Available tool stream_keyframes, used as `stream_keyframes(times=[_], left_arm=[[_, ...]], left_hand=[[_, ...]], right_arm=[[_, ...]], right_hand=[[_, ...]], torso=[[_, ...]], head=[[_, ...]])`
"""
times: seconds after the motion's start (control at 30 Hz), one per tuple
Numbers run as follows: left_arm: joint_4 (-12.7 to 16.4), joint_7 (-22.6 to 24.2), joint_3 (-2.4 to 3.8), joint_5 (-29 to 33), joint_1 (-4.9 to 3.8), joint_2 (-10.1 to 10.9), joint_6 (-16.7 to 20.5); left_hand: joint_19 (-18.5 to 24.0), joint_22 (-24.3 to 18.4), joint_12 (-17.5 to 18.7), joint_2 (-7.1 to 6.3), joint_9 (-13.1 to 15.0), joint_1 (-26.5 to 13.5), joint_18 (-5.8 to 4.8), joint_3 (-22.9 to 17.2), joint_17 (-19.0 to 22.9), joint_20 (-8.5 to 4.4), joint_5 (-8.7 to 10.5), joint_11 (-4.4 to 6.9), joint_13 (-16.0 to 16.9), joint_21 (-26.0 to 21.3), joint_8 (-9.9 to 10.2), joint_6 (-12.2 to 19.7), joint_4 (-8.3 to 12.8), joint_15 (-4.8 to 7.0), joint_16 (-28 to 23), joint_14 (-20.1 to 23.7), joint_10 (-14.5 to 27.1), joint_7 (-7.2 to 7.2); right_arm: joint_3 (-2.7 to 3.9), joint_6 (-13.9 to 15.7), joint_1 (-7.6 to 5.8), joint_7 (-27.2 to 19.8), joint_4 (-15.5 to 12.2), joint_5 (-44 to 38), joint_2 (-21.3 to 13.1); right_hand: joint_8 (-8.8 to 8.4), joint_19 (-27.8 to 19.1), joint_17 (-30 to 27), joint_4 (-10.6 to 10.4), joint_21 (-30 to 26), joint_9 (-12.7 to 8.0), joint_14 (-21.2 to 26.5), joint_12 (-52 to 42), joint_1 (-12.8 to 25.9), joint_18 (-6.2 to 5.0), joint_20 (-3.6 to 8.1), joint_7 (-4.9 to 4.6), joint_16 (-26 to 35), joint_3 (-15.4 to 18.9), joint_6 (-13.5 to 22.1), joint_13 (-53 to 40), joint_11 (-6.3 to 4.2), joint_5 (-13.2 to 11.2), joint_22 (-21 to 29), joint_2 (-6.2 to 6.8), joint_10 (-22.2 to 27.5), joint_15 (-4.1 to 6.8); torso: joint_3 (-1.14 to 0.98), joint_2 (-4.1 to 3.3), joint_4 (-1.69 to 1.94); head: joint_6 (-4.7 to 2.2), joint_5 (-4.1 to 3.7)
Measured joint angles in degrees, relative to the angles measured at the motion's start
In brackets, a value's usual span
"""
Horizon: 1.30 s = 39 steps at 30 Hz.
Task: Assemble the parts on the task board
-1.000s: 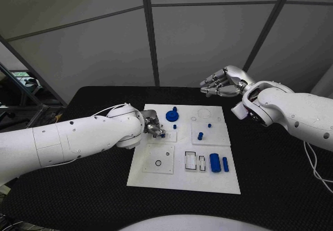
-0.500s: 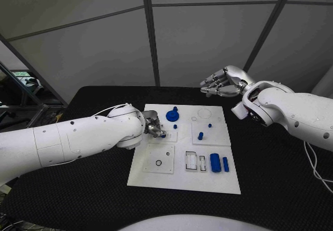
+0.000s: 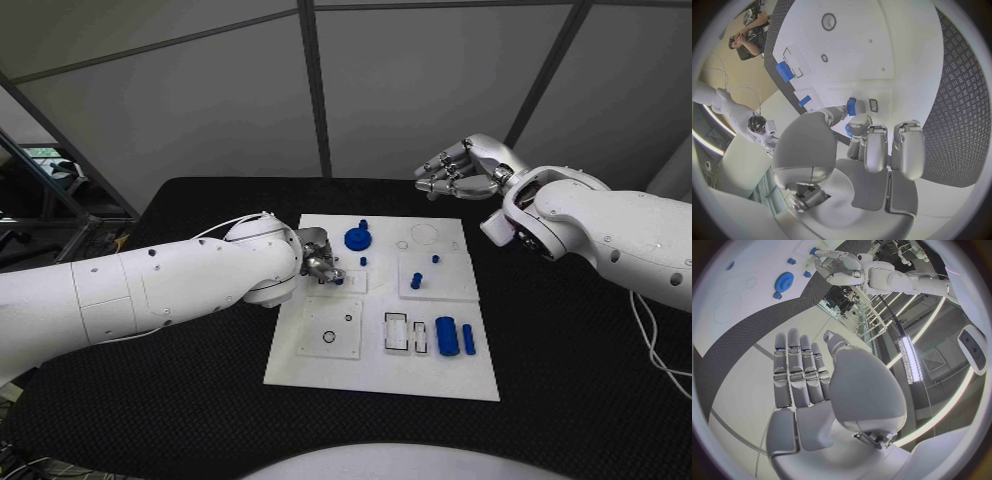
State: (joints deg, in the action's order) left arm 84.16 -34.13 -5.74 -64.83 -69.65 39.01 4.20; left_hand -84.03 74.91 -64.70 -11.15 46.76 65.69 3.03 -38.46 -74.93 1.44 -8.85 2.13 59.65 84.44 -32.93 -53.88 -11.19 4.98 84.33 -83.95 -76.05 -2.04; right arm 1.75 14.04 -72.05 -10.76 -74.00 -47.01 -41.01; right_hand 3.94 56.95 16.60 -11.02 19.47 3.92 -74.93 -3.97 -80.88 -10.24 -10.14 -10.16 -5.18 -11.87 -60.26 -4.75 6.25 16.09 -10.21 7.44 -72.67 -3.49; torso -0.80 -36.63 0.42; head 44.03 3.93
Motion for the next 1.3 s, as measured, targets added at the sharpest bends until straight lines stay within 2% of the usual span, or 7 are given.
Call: stream_keyframes(times=[0.5,0.57,0.73,0.8,1.0,1.2,1.3], left_arm=[[-1.2,-0.1,0.13,-0.1,-0.18,-0.9,-1.5],[-1.3,-0.1,0.14,-0.1,-0.2,-0.9,-1.6],[-1.5,-0.1,0.15,-0.1,-0.21,-1.1,-1.7],[-1.6,-0.2,0.15,-0.1,-0.21,-1.1,-1.7],[-1.8,-0.3,0.08,-0.1,-0.15,-1.4,-1.8],[-1.9,-0.4,0.04,-0.1,-0.07,-1.5,-1.9],[-1.9,-0.5,0.03,-0.1,-0.04,-1.6,-2.0]], left_hand=[[0.0,0.0,-1.0,0.0,0.0,-4.6,-0.1,-2.7,0.0,-0.43,0.01,0.81,1.0,0.7,-0.2,-1.6,5.3,0.46,0.0,0.0,-0.9,1.23],[0.0,0.0,-1.1,-0.3,-0.1,-4.9,-2.97,-2.5,0.0,-0.42,0.01,0.91,1.2,0.7,-0.2,-1.8,5.4,0.46,0.0,0.0,-1.0,1.31],[0.2,0.0,-1.4,-0.14,-0.1,-5.7,-2.63,-2.9,0.0,-0.62,0.02,0.83,1.5,0.9,-0.2,-2.3,6.7,0.65,0.0,-0.2,-1.3,1.42],[0.2,0.0,-1.9,0.0,-0.2,-6.2,0.0,-2.7,0.0,-0.65,0.02,1.08,1.8,0.9,-0.2,-2.7,6.9,0.67,0.0,-0.2,-1.6,1.42],[0.0,0.0,-2.5,0.34,-0.3,-7.2,-2.97,-0.6,0.0,-0.82,0.02,1.06,2.6,1.1,-0.2,-3.2,6.0,0.98,0.0,0.1,-2.1,1.58],[0.0,0.0,-2.9,0.36,-0.3,-8.3,-2.6,2.2,0.0,-0.82,0.0,1.34,3.1,1.3,-0.2,-3.9,5.1,1.09,0.0,0.2,-2.4,1.64],[0.0,0.0,-3.2,0.19,-0.4,-8.7,-0.02,3.9,0.0,-0.82,0.0,1.45,3.3,1.4,0.0,-4.1,4.5,1.1,0.0,0.2,-2.5,1.85]], right_arm=[[-0.01,0.0,0.0,0.0,0.2,0.0,0.1],[-0.01,0.0,0.0,0.0,0.2,0.0,0.1],[-0.01,0.0,0.01,0.0,0.3,0.0,0.1],[-0.01,0.0,0.01,0.0,0.3,0.0,0.2],[-0.02,0.0,0.02,0.0,0.3,0.0,0.2],[-0.02,0.0,0.02,0.0,0.4,0.0,0.2],[-0.02,0.0,0.02,0.1,0.4,0.0,0.2]], right_hand=[[0.0,-0.2,-0.1,0.0,-0.2,0.0,0.0,0.0,0.2,0.0,-0.21,0.0,0.3,0.0,0.0,0.1,0.21,0.3,0.1,0.23,0.2,0.0],[0.0,-0.2,-0.1,0.0,-0.2,0.0,0.0,0.0,0.2,0.0,-0.21,-0.16,0.3,0.0,0.2,0.1,0.21,0.3,0.1,0.23,0.2,0.0],[0.0,-0.2,-0.2,0.0,-0.2,0.0,0.2,0.0,0.2,0.0,-0.21,-0.2,0.5,0.0,0.2,0.2,0.21,0.3,0.1,0.23,0.2,-0.21],[0.0,-0.2,-0.2,0.0,-0.5,0.0,0.2,0.0,0.2,0.0,-0.21,-0.2,0.5,0.0,0.2,0.2,0.42,0.3,0.2,0.23,0.4,-0.21],[0.0,-0.2,-0.3,0.0,-0.5,0.0,0.2,0.0,0.2,0.0,-0.21,-0.2,0.5,0.0,0.2,0.2,0.42,0.3,0.2,0.23,0.4,-0.21],[0.0,-0.2,-0.3,0.0,-0.5,0.0,0.2,0.0,0.2,0.0,-0.21,-0.2,0.5,0.0,0.2,0.2,0.42,0.5,0.2,0.23,0.4,-0.21],[0.0,-0.2,-0.3,0.0,-0.5,0.0,0.2,0.0,0.2,0.0,-0.21,-0.2,0.5,0.0,0.2,0.2,0.42,0.5,0.2,0.23,0.4,-0.21]], torso=[[0.02,0.04,0.0],[0.02,0.04,0.0],[0.02,0.04,0.0],[0.02,0.04,0.0],[0.02,0.03,0.01],[0.01,0.03,0.01],[0.01,0.03,0.01]], head=[[0.16,-0.08],[0.2,-0.09],[0.26,-0.09],[0.26,-0.1],[0.34,-0.1],[0.37,-0.09],[0.35,-0.15]])
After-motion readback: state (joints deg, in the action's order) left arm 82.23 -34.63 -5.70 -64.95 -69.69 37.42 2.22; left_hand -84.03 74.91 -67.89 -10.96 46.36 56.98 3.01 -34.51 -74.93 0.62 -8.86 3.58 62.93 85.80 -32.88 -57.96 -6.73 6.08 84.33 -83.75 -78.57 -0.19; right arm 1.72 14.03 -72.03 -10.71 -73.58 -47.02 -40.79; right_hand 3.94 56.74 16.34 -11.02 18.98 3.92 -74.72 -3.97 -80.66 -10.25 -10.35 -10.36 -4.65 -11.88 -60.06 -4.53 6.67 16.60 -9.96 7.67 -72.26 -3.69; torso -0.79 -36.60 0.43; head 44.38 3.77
